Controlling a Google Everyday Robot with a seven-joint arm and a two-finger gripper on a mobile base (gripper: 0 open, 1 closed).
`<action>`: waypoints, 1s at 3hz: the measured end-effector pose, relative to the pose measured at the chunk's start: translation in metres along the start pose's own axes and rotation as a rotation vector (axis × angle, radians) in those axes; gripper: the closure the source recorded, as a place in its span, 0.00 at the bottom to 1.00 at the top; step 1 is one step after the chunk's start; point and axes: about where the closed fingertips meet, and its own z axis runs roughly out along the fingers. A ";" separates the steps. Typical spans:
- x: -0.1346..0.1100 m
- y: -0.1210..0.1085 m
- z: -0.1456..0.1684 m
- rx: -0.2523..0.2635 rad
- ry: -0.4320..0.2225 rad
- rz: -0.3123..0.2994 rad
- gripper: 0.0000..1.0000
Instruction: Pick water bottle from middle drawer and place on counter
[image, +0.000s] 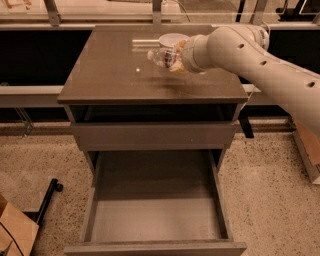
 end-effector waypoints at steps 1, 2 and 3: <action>-0.001 0.002 0.001 -0.007 0.001 0.000 0.15; -0.002 0.004 0.002 -0.010 -0.001 0.000 0.00; -0.002 0.004 0.002 -0.010 -0.001 0.000 0.00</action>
Offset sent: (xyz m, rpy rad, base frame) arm -0.0010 0.0013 -0.0019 -0.0018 0.0079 0.0026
